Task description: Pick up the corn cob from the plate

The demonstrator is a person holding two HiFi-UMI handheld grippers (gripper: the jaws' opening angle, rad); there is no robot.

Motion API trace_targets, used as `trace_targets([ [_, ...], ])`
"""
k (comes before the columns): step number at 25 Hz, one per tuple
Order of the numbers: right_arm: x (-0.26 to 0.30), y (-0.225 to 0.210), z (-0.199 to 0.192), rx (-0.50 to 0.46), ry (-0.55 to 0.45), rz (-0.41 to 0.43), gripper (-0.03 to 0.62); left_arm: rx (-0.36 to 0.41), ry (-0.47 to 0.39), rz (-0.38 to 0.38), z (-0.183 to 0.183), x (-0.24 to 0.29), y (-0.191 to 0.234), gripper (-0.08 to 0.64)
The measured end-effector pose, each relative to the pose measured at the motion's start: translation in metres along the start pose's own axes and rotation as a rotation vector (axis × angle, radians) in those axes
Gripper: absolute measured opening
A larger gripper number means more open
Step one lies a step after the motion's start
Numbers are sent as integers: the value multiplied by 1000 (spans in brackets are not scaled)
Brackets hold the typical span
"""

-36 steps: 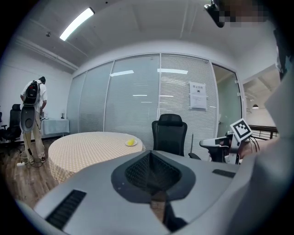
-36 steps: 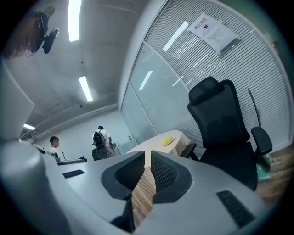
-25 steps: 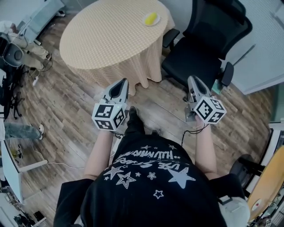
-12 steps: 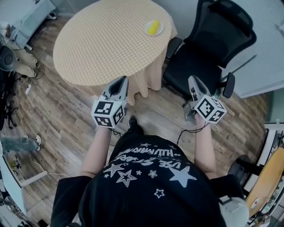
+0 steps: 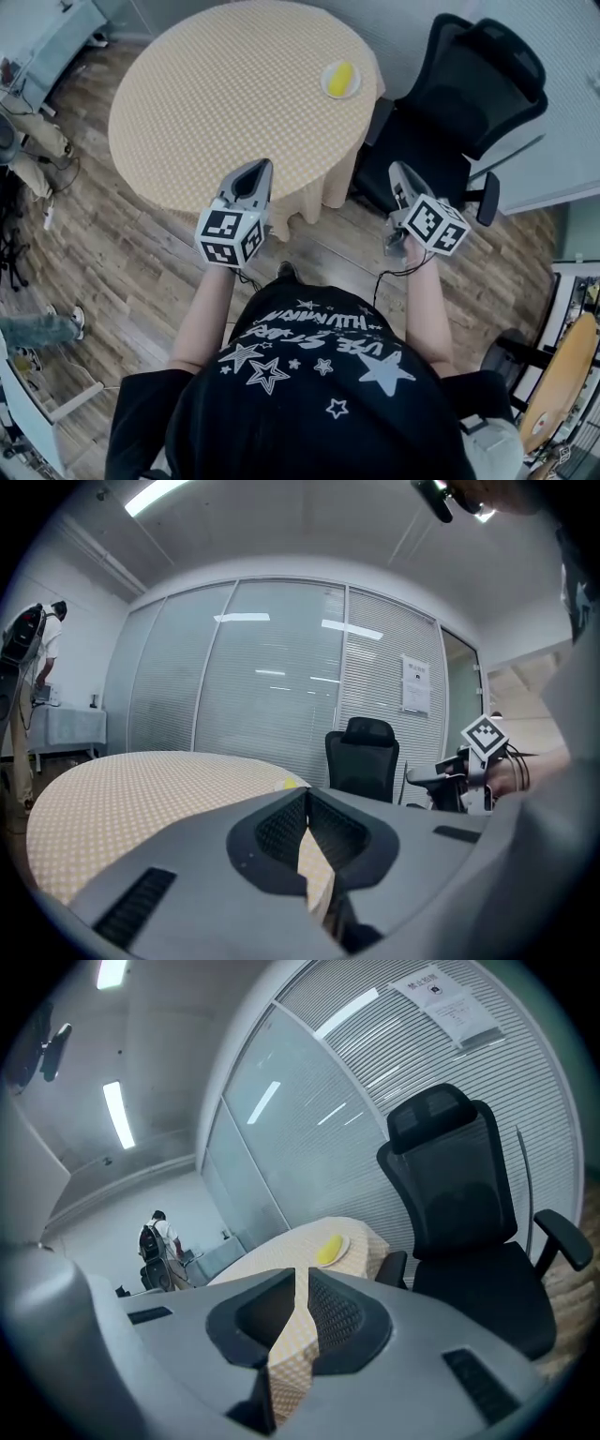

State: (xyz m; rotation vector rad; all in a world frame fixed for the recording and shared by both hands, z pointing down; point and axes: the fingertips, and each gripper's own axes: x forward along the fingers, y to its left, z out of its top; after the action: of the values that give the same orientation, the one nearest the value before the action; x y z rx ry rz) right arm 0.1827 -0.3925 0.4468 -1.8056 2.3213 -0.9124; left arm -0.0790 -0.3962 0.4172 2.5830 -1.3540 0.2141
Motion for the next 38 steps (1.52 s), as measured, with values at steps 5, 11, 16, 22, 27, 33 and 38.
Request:
trace_targets([
  [5,28,21,-7,10,1,-28,54,4,1,-52,4,12,28,8],
  [11,51,39,-11,6,47,-28,54,6,1,-52,12,23,70,8],
  [16,76,24,-2,1,67,-40,54,-18,4,-31,10,40,77,8],
  [22,126,5,13,21,93,-37,54,-20,28,-45,11,69,80,8],
  [27,186,-6,21,31,168,-17,63,-20,57,-17,18,109,100,8],
  [33,247,-22,30,41,271,13,115,-26,81,11,25,159,112,8],
  [38,294,-40,34,84,333,12,181,-36,97,37,28,188,119,8],
])
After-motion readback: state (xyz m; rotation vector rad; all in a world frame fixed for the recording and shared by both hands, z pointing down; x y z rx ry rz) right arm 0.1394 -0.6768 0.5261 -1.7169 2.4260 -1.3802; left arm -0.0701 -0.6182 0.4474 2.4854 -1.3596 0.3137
